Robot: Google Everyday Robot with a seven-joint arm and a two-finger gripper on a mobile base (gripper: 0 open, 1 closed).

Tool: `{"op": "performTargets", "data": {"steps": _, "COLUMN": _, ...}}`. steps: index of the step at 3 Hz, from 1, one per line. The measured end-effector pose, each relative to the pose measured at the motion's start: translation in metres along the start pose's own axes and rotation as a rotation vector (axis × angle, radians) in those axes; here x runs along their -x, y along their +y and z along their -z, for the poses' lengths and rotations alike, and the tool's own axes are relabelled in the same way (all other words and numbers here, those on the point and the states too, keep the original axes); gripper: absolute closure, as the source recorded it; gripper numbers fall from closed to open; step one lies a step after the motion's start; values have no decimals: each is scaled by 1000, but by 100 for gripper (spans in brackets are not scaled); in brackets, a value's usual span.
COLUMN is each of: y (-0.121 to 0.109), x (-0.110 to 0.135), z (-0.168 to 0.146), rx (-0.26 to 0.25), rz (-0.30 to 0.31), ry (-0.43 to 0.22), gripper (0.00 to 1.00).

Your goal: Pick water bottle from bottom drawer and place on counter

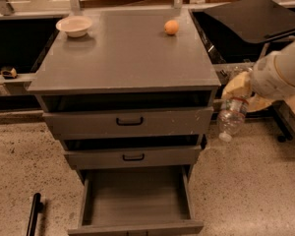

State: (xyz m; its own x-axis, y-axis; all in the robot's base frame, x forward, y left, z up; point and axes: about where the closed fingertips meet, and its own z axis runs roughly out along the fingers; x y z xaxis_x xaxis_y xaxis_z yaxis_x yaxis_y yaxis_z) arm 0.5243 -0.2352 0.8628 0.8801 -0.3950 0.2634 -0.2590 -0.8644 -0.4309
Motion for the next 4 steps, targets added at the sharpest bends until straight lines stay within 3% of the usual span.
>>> {"op": "performTargets", "data": {"steps": 1, "y": -30, "x": -8, "z": 4, "rx": -13, "rz": 14, "ry": -44, "gripper": 100}}
{"op": "performTargets", "data": {"steps": 2, "y": -30, "x": -8, "z": 4, "rx": -13, "rz": 14, "ry": -44, "gripper": 100}}
{"op": "performTargets", "data": {"steps": 3, "y": -55, "x": -21, "z": -19, "rx": -43, "rz": 50, "ry": -76, "gripper": 100}}
{"op": "performTargets", "data": {"steps": 4, "y": -122, "x": -46, "z": -72, "rx": -151, "rz": 106, "ry": -133, "gripper": 100}}
